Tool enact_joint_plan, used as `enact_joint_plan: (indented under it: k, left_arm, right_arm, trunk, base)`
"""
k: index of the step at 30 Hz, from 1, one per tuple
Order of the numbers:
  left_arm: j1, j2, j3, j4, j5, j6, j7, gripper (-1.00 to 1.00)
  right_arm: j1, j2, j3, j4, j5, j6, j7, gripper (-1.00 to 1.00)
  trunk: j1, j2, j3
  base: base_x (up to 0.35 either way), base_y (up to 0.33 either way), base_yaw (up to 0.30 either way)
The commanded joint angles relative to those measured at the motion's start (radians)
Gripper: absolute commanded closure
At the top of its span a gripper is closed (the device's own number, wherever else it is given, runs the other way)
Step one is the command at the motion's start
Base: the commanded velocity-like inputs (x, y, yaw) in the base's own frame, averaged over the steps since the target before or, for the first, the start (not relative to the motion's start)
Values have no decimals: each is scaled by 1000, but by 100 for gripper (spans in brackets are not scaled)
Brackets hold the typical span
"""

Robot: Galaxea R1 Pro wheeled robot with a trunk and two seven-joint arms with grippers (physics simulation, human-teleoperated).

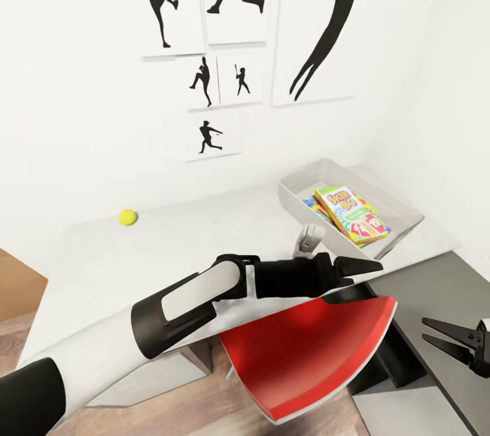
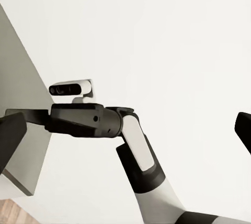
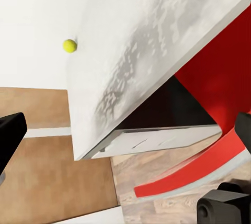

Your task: Put all the toys in the child's room - the three board games (two on the bed and one on the table), the two jigsaw puzzles on the table, and the tennis ball on the table - inside the toy box on the table in the child's room.

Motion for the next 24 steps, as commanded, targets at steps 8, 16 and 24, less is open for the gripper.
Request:
enact_joint_plan:
  k: [8,16,24]
  left_arm:
    - [26,19,-7,-1,10,13,-8,-100]
    - [35,143,-4,-13,10,43,-129,-100]
    - [45,463,7,-21,10,99,-407,-100]
  right_arm:
    - [1,0,-1,-2,4,3,6,-100]
    - [0,0,-1,-2,4,3,6,-100]
    - [1,0,-1,-2,5,3,3,-100]
  trunk:
    - [1,-2,12]
    - [1,-2,25]
    - [1,-2,38]
  base:
    - [-1,0,0]
    - [0,0,0]
    - [0,0,18]
